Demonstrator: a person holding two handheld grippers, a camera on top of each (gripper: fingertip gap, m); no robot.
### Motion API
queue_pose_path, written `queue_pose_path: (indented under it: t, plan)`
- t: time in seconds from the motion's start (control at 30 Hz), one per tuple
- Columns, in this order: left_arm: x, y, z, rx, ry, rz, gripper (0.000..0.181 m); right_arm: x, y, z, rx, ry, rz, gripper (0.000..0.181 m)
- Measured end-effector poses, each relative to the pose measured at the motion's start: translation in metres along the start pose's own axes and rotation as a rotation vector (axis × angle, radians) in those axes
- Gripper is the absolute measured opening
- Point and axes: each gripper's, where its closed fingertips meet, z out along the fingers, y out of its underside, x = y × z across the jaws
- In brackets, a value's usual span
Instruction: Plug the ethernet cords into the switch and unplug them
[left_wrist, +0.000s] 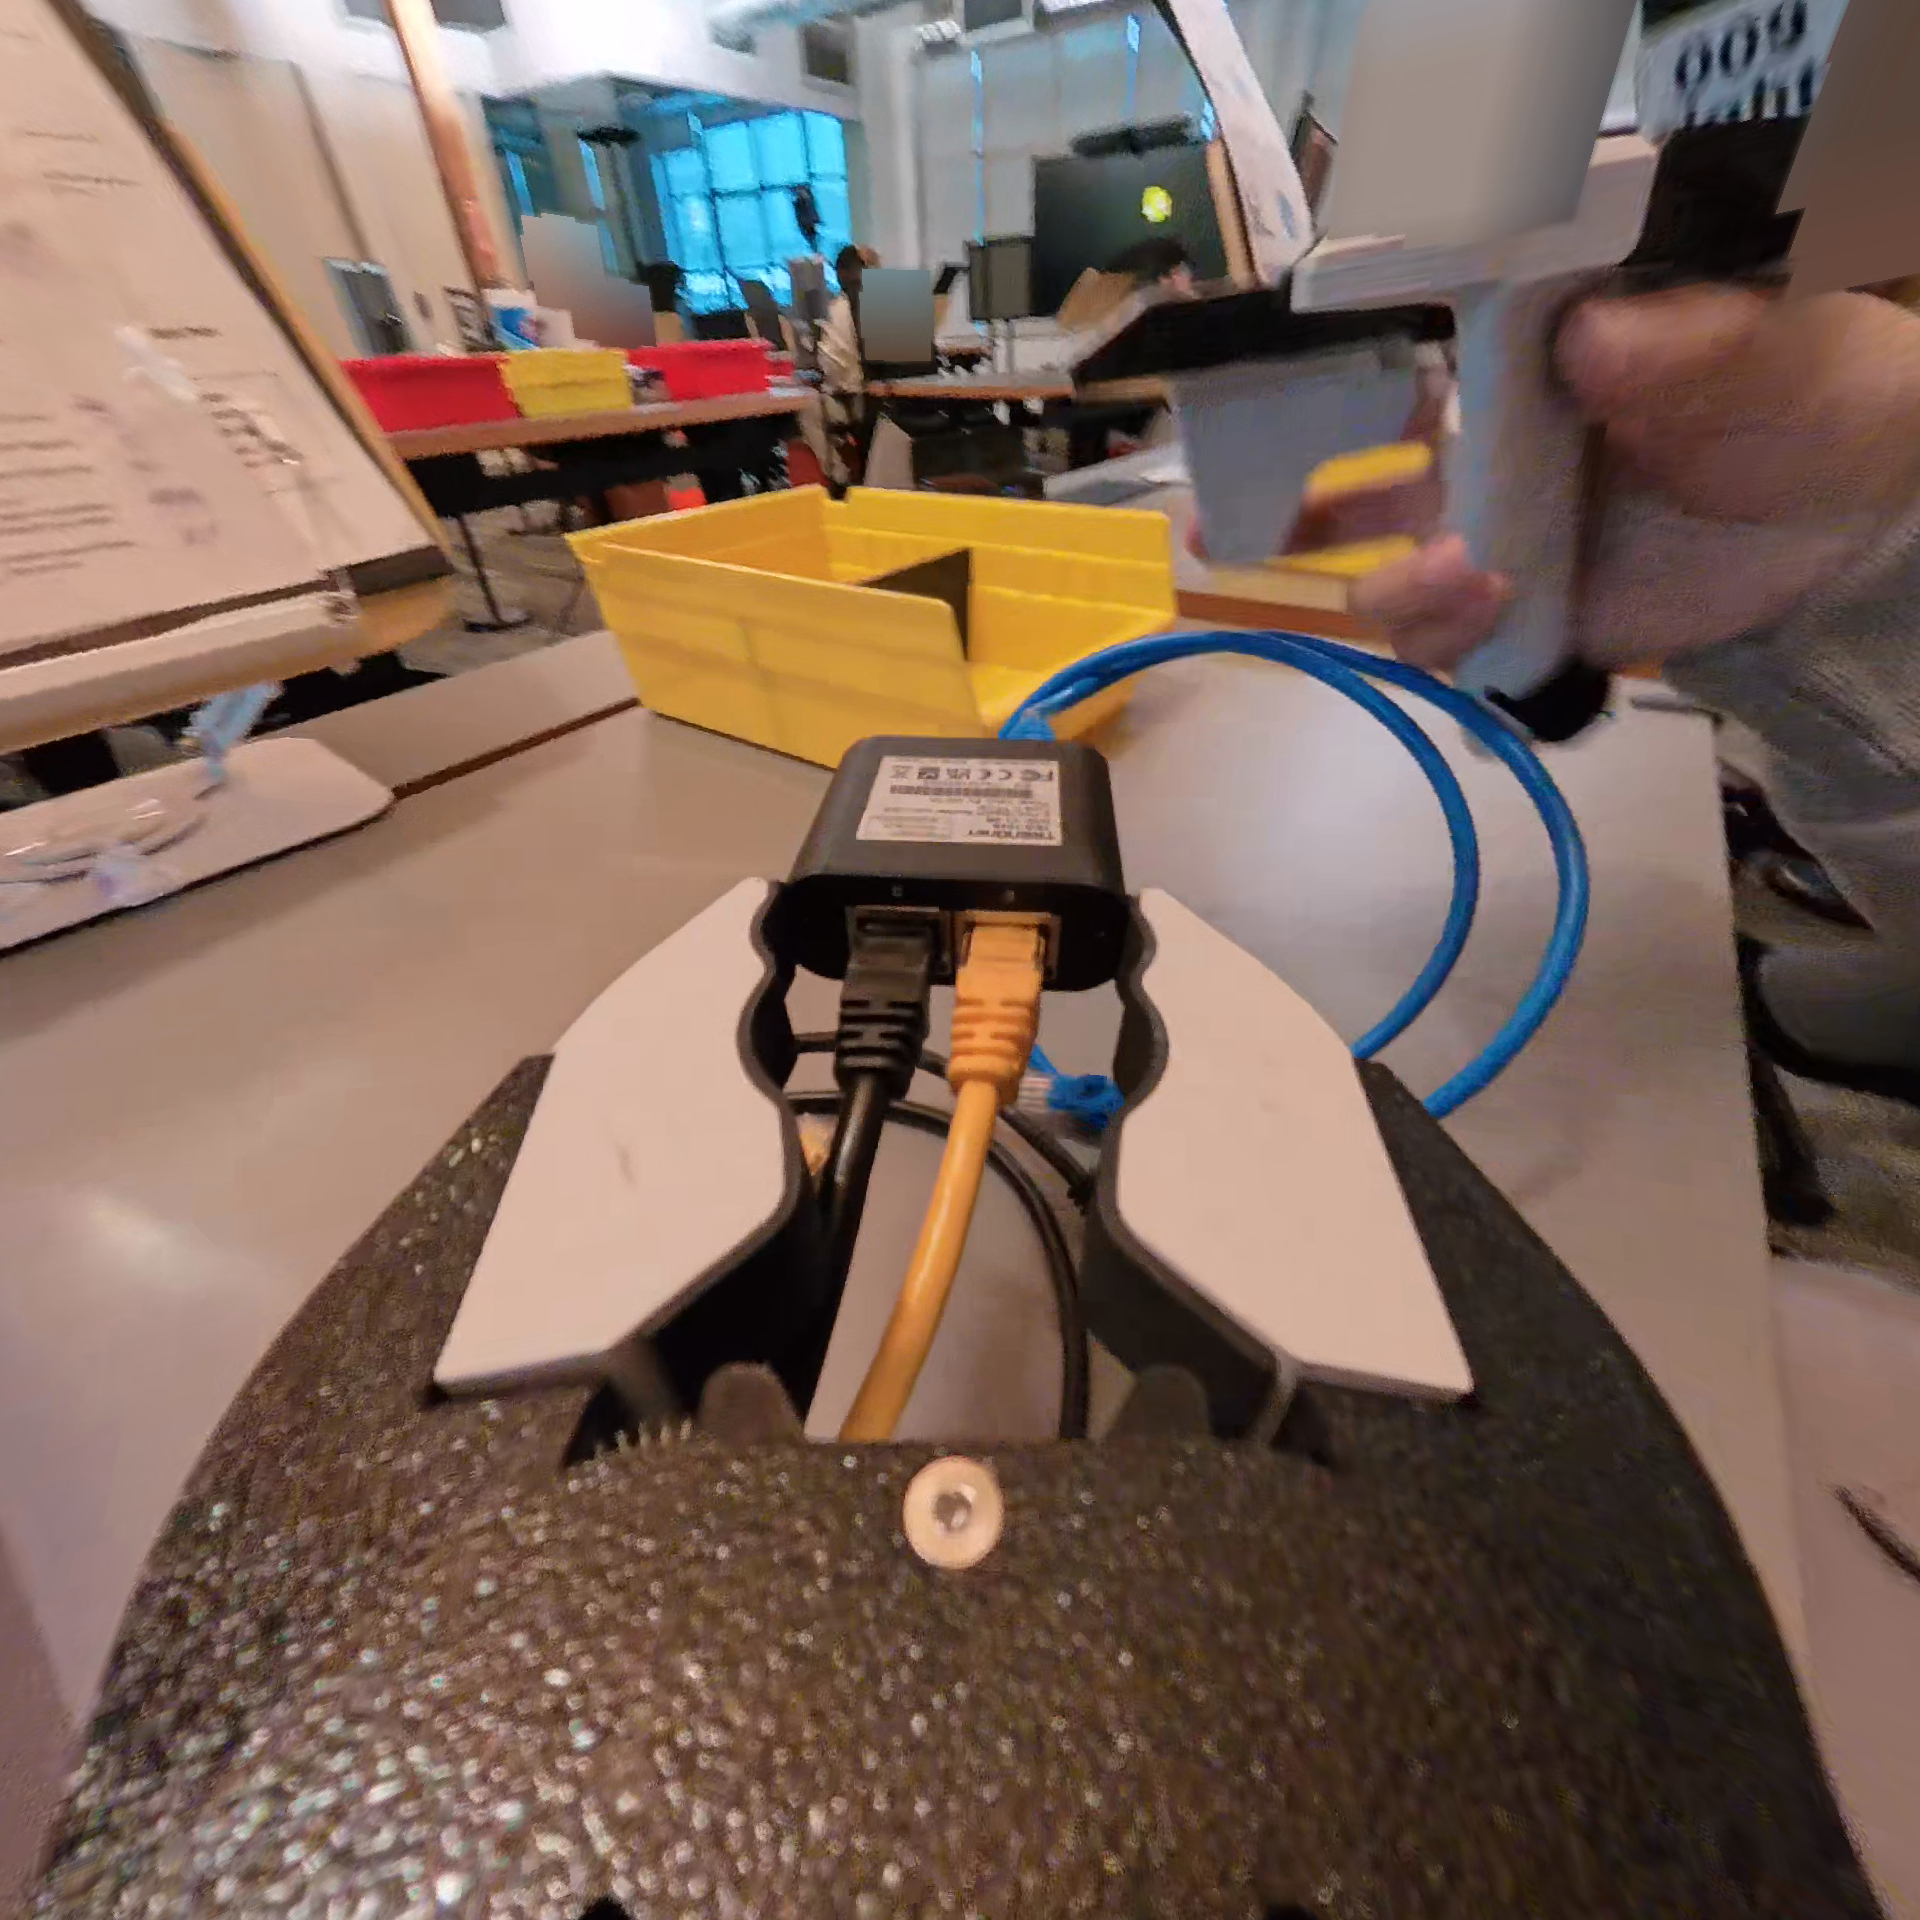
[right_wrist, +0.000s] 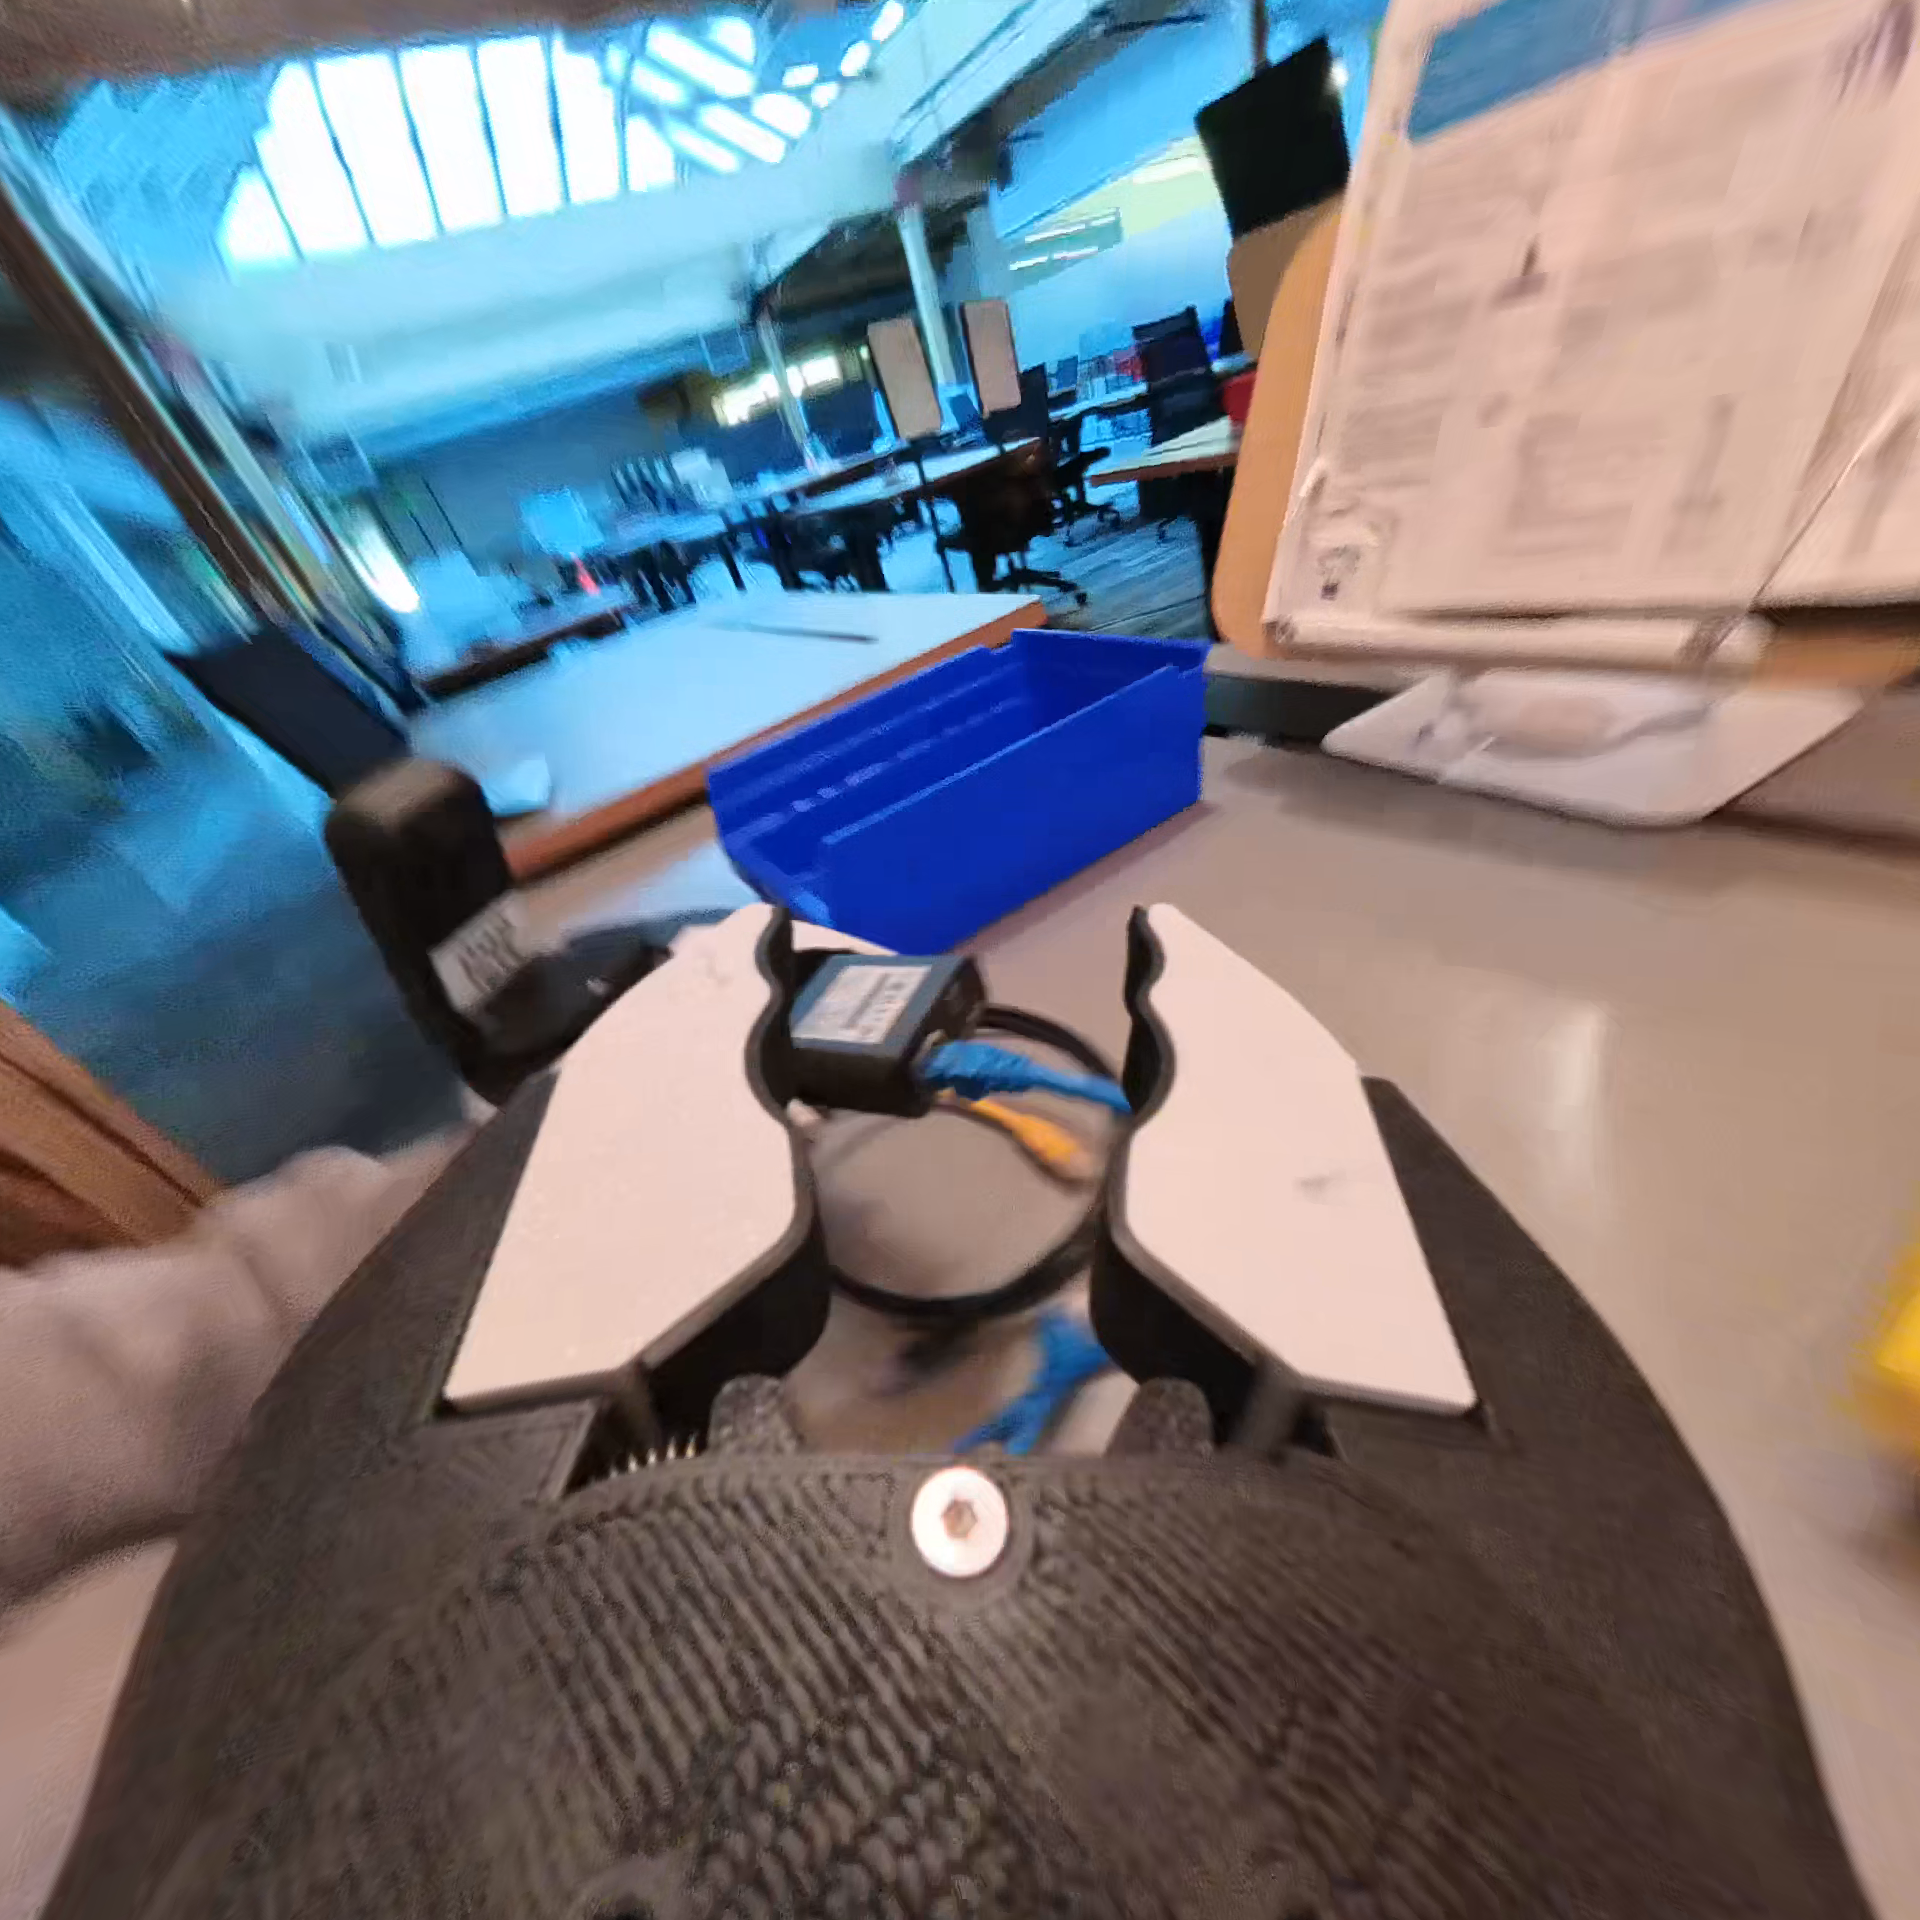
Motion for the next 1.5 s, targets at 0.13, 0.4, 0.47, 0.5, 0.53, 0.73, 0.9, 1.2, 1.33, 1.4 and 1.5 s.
queue_pose_path:
  t: [0.13,0.4,0.47,0.5,0.53,0.73,0.9,1.2,1.33,1.4,1.5]
  plan:
    - [-0.007,-0.003,-0.007,0.070,-0.082,0.089,0.059,-0.035,0.042,0.022,-0.068,-0.185,0.402,0.048]
    - [-0.003,-0.005,-0.015,0.107,-0.073,0.161,0.059,-0.009,0.070,0.040,0.108,-0.130,0.747,0.034]
    - [-0.003,-0.005,-0.016,0.115,-0.078,0.142,0.059,-0.008,0.073,0.042,0.116,-0.098,0.758,0.043]
    - [-0.002,-0.003,-0.016,0.111,-0.079,0.144,0.059,-0.010,0.072,0.043,0.133,-0.106,0.760,0.040]
    - [-0.001,-0.002,-0.016,0.107,-0.083,0.146,0.059,-0.011,0.070,0.043,0.155,-0.110,0.766,0.036]
    - [0.007,0.002,-0.015,0.097,-0.090,0.140,0.059,-0.015,0.075,0.040,0.238,-0.120,0.908,0.016]
    - [0.016,0.001,-0.014,0.104,-0.055,0.127,0.059,-0.020,0.075,0.031,0.309,-0.127,0.959,0.016]
    - [0.027,0.005,-0.011,0.064,-0.074,0.217,0.059,-0.020,0.082,0.019,0.325,-0.007,0.938,0.014]
    - [0.030,0.005,-0.012,0.060,-0.111,0.274,0.059,-0.023,0.080,0.016,0.312,-0.023,0.929,0.014]
    - [0.030,0.004,-0.012,0.058,-0.146,0.306,0.059,-0.024,0.079,0.015,0.293,-0.037,0.889,0.014]
    - [0.031,0.005,-0.011,0.054,-0.192,0.335,0.059,-0.023,0.080,0.013,0.278,-0.030,0.865,0.014]
